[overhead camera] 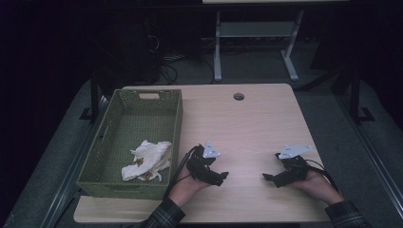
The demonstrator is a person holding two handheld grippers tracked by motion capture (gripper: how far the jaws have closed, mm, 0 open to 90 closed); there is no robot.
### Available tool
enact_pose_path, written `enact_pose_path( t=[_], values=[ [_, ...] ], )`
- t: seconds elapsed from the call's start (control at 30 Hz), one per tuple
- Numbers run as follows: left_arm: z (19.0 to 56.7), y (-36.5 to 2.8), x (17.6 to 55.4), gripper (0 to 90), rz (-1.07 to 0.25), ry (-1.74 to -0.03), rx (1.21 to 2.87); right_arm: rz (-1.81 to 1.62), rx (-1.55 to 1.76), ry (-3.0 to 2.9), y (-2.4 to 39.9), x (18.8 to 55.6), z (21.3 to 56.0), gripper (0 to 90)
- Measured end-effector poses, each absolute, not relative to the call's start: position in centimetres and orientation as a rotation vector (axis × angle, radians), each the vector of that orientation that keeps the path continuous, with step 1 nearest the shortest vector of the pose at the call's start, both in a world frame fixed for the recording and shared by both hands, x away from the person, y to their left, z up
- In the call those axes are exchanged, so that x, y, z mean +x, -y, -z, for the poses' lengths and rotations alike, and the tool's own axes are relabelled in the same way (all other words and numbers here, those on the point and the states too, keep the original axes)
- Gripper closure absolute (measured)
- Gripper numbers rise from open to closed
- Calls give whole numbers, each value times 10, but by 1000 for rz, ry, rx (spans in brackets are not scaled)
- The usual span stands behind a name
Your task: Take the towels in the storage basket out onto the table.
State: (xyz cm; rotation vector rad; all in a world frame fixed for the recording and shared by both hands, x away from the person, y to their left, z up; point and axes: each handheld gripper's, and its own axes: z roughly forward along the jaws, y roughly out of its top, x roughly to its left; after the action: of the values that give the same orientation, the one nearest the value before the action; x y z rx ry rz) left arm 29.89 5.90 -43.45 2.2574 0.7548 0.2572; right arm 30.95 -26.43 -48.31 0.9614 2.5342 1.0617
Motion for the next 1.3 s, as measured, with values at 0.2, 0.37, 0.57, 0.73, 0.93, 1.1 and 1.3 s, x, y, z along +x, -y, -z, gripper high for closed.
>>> enact_pose_path(
  t=[0.2, 0.37, 0.57, 0.73, 0.93, 1.1, 1.3],
  values=[
    [430, -60, 299, 135, -258, -759, 2251, -1062, 959, -2534, 264, 310, 483, 17],
    [428, -61, 300, 135, -244, -761, 2250, -1062, 959, -2535, 264, 310, 483, 18],
    [424, -61, 301, 136, -225, -769, 2246, -1062, 959, -2535, 264, 310, 483, 18],
    [420, -61, 303, 136, -208, -780, 2234, -1062, 960, -2535, 264, 310, 483, 17],
    [414, -62, 306, 135, -189, -776, 2229, -1062, 960, -2534, 264, 310, 483, 17],
    [407, -62, 308, 134, -189, -781, 2212, -1062, 960, -2534, 264, 310, 483, 18],
    [401, -61, 310, 134, -182, -774, 2213, -1062, 960, -2534, 264, 310, 483, 18]
  ],
)
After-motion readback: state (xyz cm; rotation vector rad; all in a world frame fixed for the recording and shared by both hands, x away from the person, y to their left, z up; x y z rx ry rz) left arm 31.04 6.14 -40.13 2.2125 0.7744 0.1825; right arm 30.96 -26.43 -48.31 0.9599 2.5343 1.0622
